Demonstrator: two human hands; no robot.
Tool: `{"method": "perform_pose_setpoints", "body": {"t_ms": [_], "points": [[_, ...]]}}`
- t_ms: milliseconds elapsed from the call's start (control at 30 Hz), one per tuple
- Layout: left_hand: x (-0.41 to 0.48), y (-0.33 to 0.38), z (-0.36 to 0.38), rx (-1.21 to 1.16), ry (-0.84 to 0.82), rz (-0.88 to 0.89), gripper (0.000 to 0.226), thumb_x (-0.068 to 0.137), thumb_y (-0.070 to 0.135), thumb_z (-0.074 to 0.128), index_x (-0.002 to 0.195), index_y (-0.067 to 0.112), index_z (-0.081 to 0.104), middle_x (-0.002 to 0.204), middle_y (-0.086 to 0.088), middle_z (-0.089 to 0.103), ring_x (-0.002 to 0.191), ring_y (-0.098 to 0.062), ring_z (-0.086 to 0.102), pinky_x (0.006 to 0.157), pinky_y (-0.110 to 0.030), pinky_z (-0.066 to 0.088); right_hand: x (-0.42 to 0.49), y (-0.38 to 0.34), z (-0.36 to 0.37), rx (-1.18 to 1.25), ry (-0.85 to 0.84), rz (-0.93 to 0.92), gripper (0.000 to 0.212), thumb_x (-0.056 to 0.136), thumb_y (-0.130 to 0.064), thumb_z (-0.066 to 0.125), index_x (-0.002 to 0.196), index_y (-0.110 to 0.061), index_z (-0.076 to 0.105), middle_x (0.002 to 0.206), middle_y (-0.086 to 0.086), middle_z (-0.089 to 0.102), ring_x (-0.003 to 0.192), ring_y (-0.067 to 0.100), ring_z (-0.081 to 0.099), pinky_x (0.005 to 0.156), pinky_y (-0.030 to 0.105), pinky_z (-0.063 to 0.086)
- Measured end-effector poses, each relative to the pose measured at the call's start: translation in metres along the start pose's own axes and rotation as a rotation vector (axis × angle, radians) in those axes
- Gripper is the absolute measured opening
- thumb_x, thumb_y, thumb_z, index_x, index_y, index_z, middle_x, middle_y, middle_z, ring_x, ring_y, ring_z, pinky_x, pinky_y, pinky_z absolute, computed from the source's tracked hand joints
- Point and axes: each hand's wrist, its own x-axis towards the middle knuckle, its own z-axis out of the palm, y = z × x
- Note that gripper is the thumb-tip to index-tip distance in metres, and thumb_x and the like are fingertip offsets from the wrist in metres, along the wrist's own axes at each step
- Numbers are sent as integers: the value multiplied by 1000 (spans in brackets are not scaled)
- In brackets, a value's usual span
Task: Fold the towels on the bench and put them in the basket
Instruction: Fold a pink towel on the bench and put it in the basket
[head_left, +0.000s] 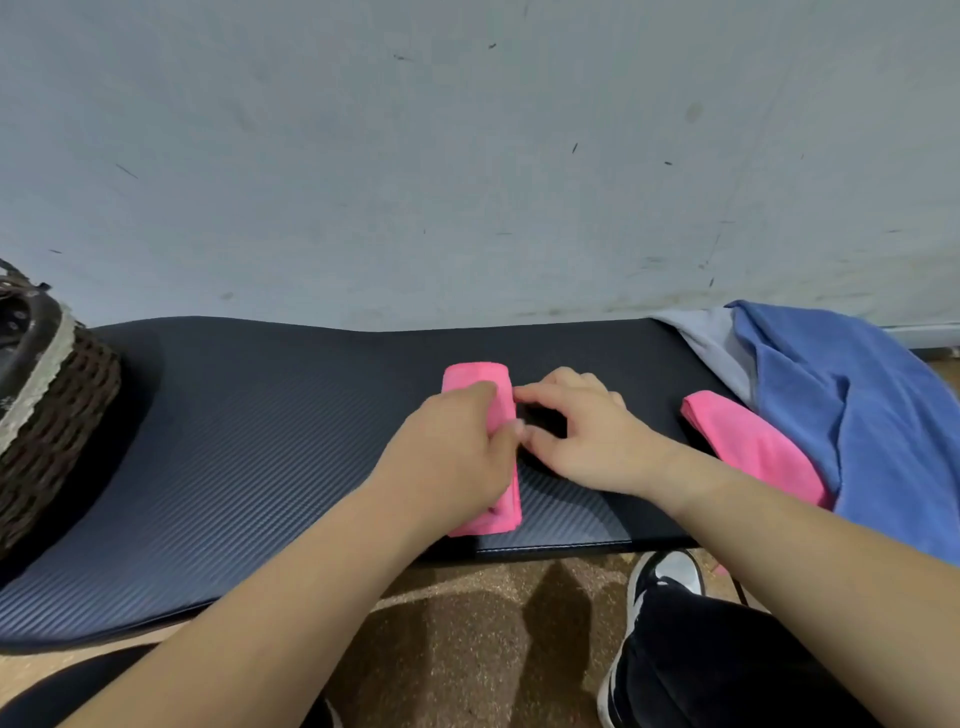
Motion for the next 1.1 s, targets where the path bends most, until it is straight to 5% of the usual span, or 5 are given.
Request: {"method": "perform_pose_setpoints", "body": {"t_ms": [233,567,733,900,1100], "points": [[-4,-20,3,-23,36,-235,92,77,59,76,151,22,34,132,1,46,109,-18,59,86,-33,51,6,-5,0,17,-9,73,28,98,-59,52,111,-41,69,108,-12,52,117,15,40,106,40,28],[-10,-27,-11,-301,-120,-111,35,74,30,82,97,34,57,92,9,63,84,-12,62,71,-36,54,3,-3,-14,338,-109,38,92,76,-17,85,154,-33,40,144,-17,54,133,-1,49,106,17,41],[-27,-37,-45,-340,-162,-9,36,75,29,87,103,39,68,101,18,69,93,0,66,82,-28,58,-5,-18,-17,586,-263,-36,39,72,-6,82,109,-13,71,102,3,75,95,16,70,85,33,55],[-50,-59,-60,-319,-182,-295,46,72,62,82,100,30,68,87,7,74,79,-10,70,71,-36,61,-2,-47,-11,795,-247,116,28,90,1,69,116,-7,71,112,17,75,100,29,73,87,43,59],[-67,-84,-103,-844,-14,-438,51,73,27,92,115,19,65,113,-7,72,97,-22,75,79,-40,64,-8,-98,5,1045,-170,280,26,95,-11,66,120,-9,68,104,18,76,90,32,73,85,45,60]]}}
